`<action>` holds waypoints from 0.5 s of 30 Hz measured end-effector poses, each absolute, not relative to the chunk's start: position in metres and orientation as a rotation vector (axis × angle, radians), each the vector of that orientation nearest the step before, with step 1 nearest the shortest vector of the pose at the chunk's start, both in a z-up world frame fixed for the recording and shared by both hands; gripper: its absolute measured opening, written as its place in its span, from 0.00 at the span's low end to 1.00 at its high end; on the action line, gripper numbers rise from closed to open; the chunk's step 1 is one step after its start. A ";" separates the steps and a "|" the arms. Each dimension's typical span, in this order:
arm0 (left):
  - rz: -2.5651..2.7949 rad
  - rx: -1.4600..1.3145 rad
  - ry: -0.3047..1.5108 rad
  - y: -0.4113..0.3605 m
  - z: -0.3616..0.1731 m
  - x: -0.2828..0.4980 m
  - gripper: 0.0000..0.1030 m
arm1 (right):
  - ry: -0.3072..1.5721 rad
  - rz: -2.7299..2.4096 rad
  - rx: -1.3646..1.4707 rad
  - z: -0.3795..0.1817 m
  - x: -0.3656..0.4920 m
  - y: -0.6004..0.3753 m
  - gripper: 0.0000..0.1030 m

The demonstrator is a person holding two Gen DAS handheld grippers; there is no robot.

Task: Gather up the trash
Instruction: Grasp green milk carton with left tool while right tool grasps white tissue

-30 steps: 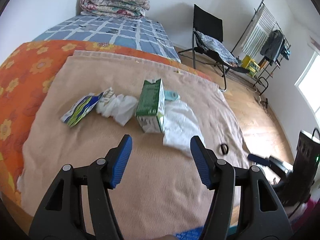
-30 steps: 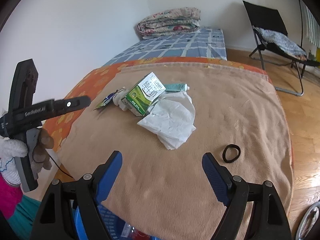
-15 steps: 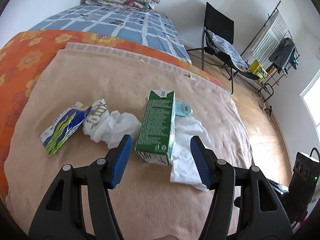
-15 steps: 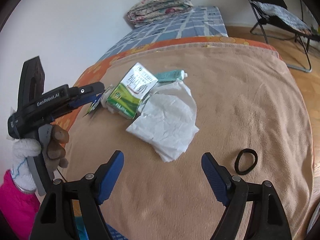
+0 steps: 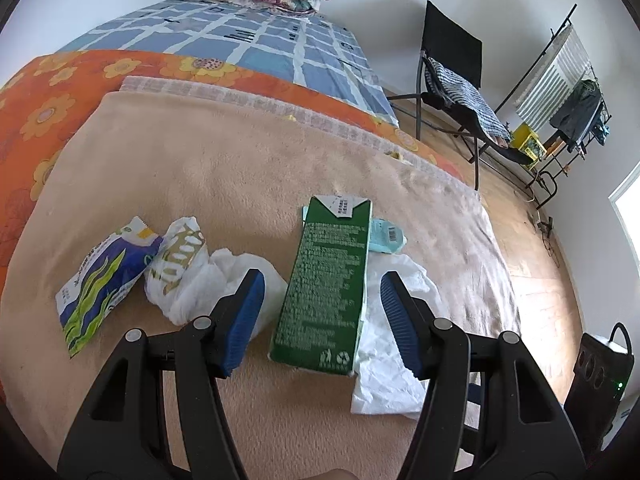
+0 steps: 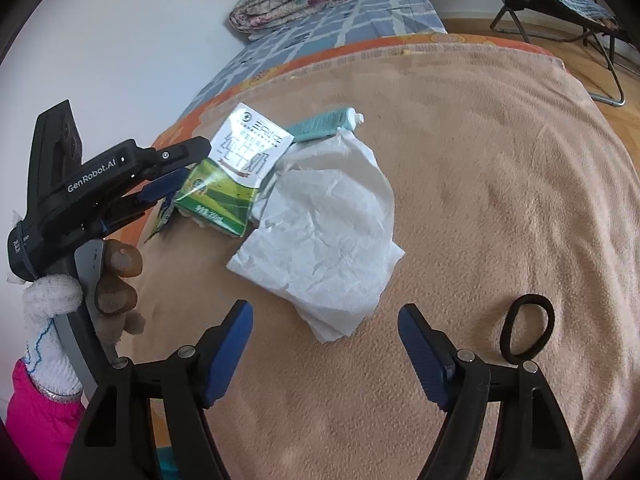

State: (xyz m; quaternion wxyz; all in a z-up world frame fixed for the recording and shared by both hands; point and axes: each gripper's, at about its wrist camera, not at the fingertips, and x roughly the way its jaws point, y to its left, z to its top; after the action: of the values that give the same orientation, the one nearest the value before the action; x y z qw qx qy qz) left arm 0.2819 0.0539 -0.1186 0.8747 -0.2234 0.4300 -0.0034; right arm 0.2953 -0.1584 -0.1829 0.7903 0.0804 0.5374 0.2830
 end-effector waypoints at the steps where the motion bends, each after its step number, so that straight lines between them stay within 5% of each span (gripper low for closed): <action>1: -0.003 -0.469 0.900 0.054 -0.120 0.284 0.60 | 1.157 0.600 0.171 -0.184 0.297 -0.158 0.76; 15: -0.090 -0.414 0.919 0.024 -0.122 0.300 0.57 | 1.165 0.555 0.176 -0.197 0.314 -0.147 0.76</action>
State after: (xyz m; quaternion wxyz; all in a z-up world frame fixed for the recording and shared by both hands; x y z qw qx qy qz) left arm 0.3004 0.0238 -0.1222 0.8748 -0.1984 0.4400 -0.0433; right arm 0.3144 -0.1470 -0.1966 0.7954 0.0821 0.5420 0.2583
